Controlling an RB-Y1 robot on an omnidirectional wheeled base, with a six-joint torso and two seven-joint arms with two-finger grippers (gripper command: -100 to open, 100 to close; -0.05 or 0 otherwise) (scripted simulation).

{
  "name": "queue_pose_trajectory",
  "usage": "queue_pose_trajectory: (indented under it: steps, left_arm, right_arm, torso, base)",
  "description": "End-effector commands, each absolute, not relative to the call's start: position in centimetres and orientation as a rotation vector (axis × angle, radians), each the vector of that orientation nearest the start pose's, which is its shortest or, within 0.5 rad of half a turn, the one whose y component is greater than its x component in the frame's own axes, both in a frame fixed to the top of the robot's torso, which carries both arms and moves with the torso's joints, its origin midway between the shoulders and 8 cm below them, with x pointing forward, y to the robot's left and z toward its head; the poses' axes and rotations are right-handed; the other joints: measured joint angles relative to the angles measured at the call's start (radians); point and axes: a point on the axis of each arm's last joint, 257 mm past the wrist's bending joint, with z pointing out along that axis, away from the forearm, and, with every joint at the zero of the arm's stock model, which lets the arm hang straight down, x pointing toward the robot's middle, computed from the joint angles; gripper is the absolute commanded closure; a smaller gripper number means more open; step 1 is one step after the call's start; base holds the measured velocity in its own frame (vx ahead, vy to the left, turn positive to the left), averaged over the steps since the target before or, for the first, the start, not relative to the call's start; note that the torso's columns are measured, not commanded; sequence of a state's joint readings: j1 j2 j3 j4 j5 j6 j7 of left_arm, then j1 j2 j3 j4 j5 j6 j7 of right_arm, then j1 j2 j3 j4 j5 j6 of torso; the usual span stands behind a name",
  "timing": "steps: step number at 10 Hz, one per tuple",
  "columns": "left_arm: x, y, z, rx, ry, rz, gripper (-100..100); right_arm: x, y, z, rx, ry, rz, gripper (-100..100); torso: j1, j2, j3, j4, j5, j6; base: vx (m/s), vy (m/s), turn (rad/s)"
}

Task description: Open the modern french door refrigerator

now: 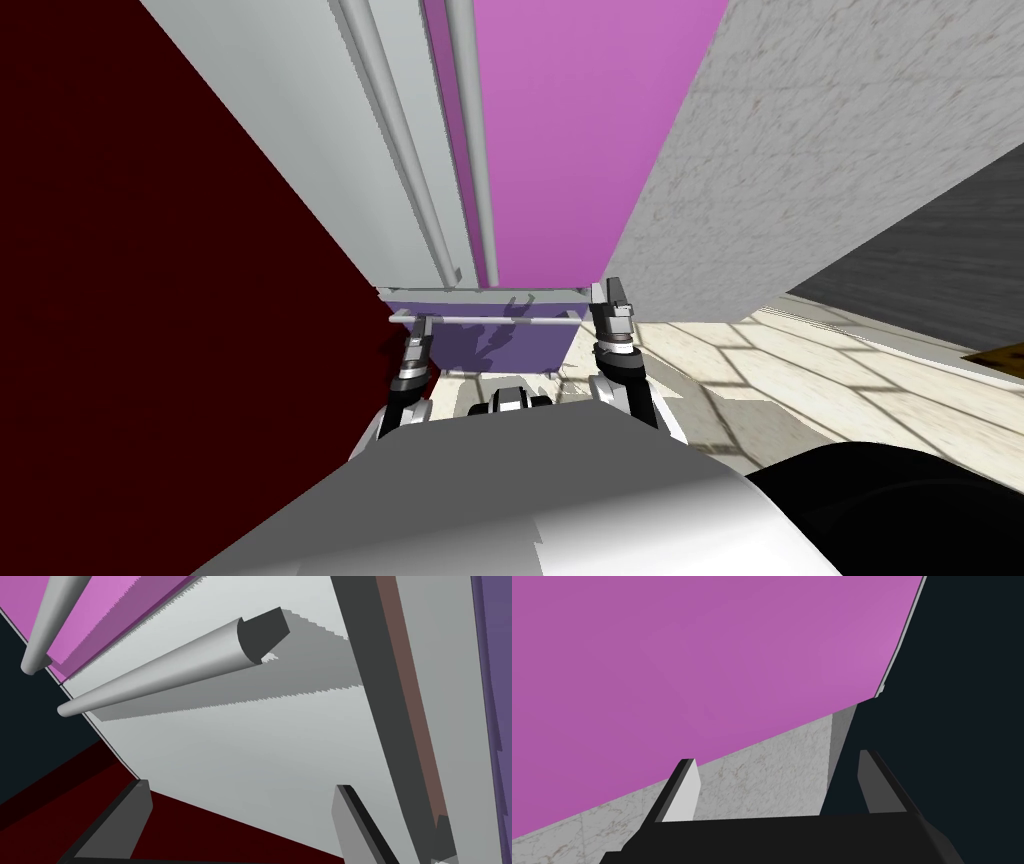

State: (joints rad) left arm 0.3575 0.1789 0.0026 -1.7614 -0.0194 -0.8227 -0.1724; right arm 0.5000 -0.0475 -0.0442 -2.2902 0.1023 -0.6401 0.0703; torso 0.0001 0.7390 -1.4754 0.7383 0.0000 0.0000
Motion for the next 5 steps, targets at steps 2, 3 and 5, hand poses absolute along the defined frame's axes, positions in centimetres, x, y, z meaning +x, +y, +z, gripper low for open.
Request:
queue_pose_trajectory:
  steps: [2,3,5]
  left_arm:
    - [38.7,27.1,-12.5,-0.49,0.884,-1.137,-100]
    - [38.9,26.9,-13.5,-0.493,0.896,-1.135,-100]
    - [39.0,26.7,-15.0,-0.503,0.916,-1.131,-100]
  right_arm:
    - [31.8,-26.6,5.2,0.403,0.622,1.168,0]
    - [31.8,-26.6,5.2,0.403,0.622,1.168,0]
    - [31.8,-26.6,5.2,0.403,0.622,1.168,0]
  torso:
    - [0.0,-0.002,-0.001,-0.001,0.0,0.0]
    - [0.0,-0.001,-0.001,0.0,0.0,0.0]
    - [0.0,-0.001,-0.001,0.0,0.0,0.0]
  base:
    - [0.053,0.024,-0.032]
    - [0.04,0.017,-0.02]
    - [0.045,0.026,-0.03]
